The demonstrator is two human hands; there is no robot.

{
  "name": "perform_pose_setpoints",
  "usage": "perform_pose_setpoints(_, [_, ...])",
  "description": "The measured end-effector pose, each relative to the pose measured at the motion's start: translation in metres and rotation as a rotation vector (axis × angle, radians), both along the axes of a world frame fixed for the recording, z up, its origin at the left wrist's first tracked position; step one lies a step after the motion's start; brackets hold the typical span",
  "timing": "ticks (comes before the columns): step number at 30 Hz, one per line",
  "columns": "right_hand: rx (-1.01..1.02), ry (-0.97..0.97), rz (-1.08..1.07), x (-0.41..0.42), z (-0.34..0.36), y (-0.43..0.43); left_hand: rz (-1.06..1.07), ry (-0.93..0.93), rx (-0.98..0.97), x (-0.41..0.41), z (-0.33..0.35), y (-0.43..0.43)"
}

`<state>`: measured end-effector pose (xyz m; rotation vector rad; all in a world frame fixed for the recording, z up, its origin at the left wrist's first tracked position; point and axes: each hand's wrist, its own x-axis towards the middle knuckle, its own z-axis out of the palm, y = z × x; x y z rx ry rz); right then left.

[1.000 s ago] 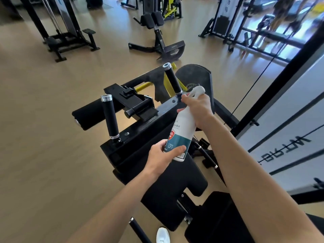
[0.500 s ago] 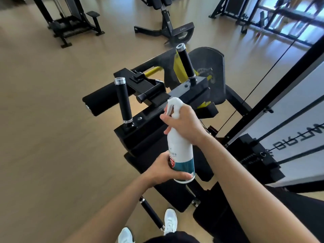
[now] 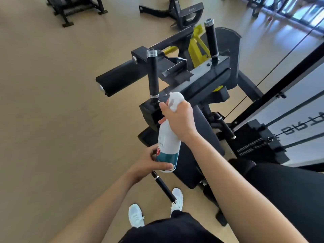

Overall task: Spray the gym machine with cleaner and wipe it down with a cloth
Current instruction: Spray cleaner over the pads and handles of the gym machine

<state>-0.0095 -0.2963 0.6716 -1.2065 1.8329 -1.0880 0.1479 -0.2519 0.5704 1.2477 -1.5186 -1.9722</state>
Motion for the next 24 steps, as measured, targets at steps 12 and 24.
perform_pose_setpoints(12, [0.031, -0.363, -0.223, 0.053, -0.005, 0.009, 0.088, 0.075, -0.066, 0.077, -0.007, 0.003])
perform_pose_setpoints(24, [-0.083, -0.475, -0.432, 0.107, -0.013, 0.014, 0.065, 0.126, -0.117, 0.14, 0.004, -0.009])
